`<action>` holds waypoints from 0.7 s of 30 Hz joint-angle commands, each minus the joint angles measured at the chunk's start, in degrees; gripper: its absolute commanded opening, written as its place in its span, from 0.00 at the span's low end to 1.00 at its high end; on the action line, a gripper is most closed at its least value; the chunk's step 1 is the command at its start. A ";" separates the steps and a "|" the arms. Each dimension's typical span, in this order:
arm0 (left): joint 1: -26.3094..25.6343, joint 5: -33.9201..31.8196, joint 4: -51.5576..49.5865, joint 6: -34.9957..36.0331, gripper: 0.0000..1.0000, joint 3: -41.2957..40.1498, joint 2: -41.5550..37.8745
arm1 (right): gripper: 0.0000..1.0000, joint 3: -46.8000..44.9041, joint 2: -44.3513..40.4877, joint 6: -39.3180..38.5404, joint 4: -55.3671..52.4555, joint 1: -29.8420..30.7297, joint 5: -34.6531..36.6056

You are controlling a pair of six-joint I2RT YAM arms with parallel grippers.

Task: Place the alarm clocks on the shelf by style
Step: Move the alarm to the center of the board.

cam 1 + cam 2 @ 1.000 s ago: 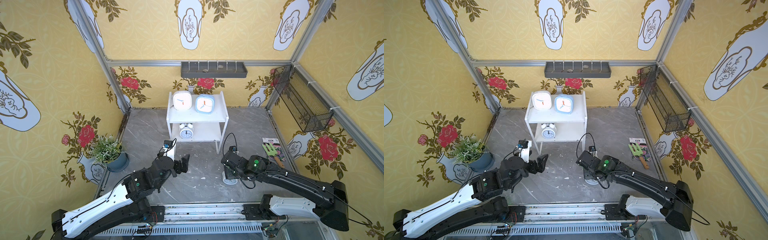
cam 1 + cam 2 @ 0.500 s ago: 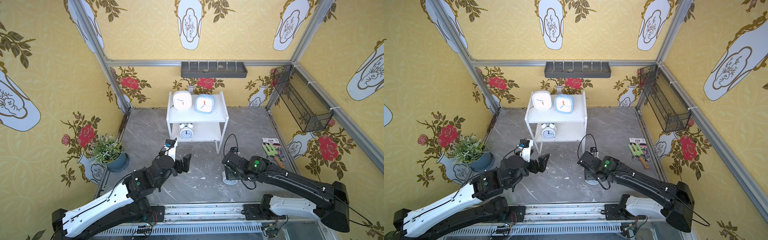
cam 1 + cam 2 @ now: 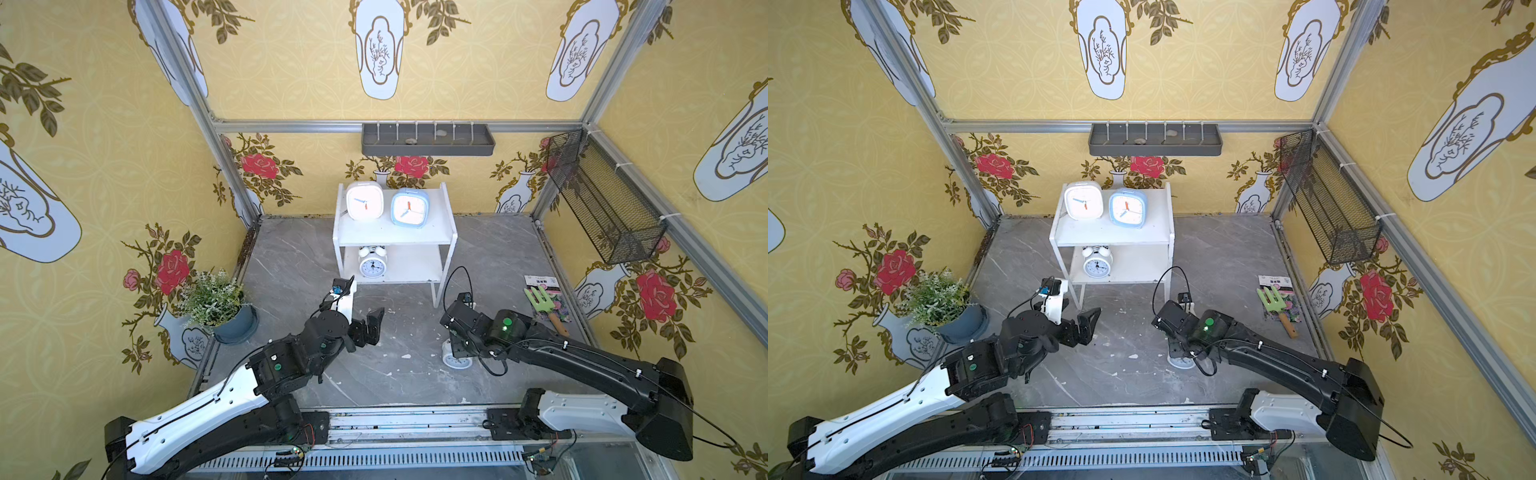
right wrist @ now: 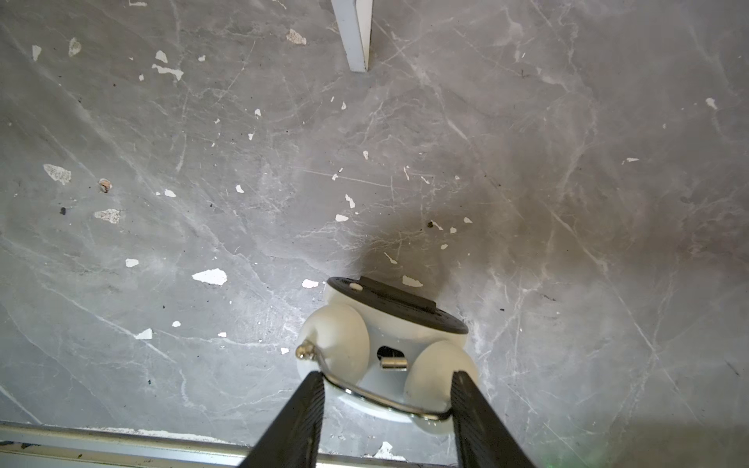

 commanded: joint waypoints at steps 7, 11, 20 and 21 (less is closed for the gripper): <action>0.09 -0.04 1.95 0.97 0.99 -0.27 0.08 | 0.37 -0.11 -0.41 0.26 1.07 -0.02 -0.89; 0.10 -0.02 2.21 0.98 0.99 -0.28 0.18 | 0.32 -0.21 0.03 0.10 1.85 0.07 -1.69; 0.09 0.00 2.48 0.64 0.99 -0.70 0.35 | 0.25 0.13 0.74 -0.06 2.98 0.96 -2.28; 0.07 0.04 2.56 0.61 0.99 -0.73 0.43 | 0.25 0.07 0.73 -0.04 3.07 1.10 -2.27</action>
